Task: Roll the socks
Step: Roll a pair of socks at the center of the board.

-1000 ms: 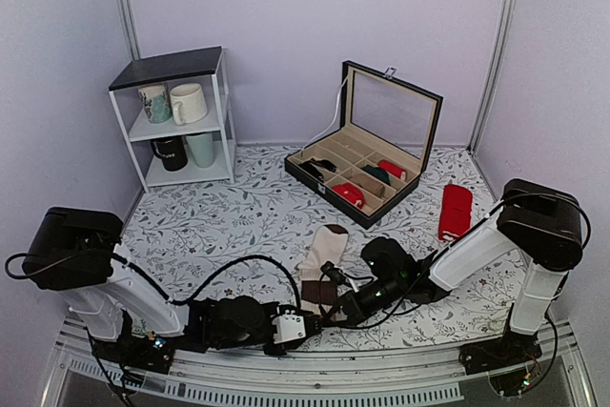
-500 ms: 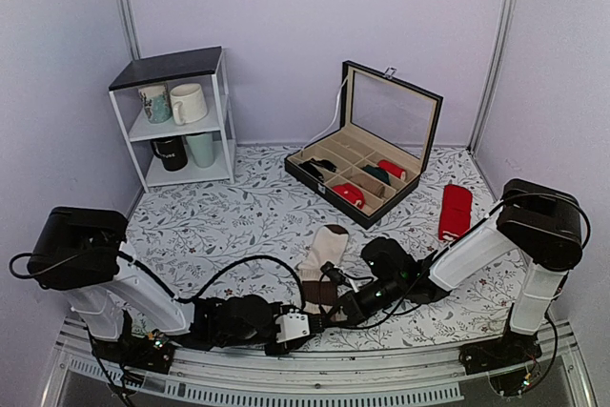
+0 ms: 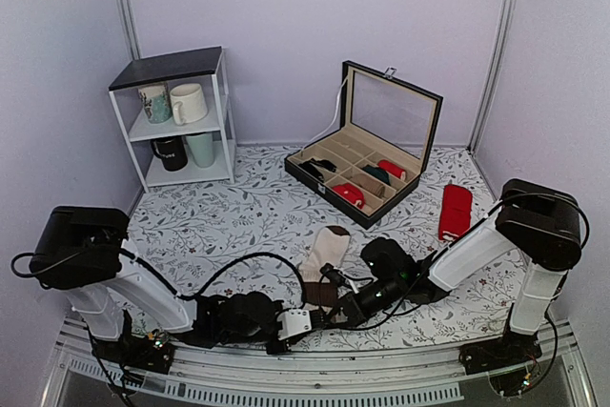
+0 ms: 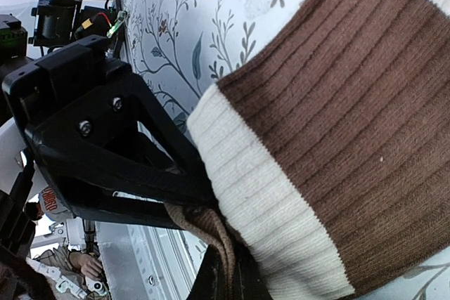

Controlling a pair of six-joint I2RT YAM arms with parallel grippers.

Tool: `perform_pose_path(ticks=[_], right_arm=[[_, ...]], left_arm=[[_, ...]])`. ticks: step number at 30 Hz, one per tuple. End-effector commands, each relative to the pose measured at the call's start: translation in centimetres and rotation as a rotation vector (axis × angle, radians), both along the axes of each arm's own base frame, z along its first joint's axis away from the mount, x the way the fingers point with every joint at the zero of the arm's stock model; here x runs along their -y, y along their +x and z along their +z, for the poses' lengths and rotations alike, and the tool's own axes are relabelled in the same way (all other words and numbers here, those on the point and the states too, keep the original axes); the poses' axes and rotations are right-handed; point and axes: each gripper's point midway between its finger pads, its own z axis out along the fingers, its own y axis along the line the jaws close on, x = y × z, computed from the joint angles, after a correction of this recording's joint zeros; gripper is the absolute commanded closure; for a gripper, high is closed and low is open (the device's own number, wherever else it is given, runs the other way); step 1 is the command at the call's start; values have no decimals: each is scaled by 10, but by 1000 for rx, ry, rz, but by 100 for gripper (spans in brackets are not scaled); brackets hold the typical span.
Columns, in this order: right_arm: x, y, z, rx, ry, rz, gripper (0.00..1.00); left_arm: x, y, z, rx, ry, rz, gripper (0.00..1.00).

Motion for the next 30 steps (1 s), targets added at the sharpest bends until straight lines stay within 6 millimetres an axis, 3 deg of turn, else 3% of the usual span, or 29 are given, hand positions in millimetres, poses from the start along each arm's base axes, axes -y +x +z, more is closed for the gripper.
perform_pose_path(ticks=[1,2,6,10,13,17,21,25,30], right_arm=[[46,-24,-56,-112,-246,-9,100],[45,-23,-55,-108,-242,-9,99],[38,-19,-45,-76,-209,-1,93],[27,-4,-22,54,-136,2,86],[24,14,1,230,-71,-12,77],[31,26,48,508,109,-45,68],[41,10,76,830,253,23,59],[33,-12,71,1006,272,160,59],[15,-16,66,1117,259,245,59]], left_arm=[[-7,0,-18,-92,45,27,93],[-9,1,-19,-107,42,39,100],[-13,-2,-22,-221,40,83,100],[-21,-8,-25,-370,52,138,100],[-30,-14,-31,-452,78,170,100],[-40,-20,-43,-552,110,199,100],[-47,-29,-54,-639,132,201,100],[-46,-33,-62,-677,148,194,100],[-46,-35,-67,-700,162,178,100]])
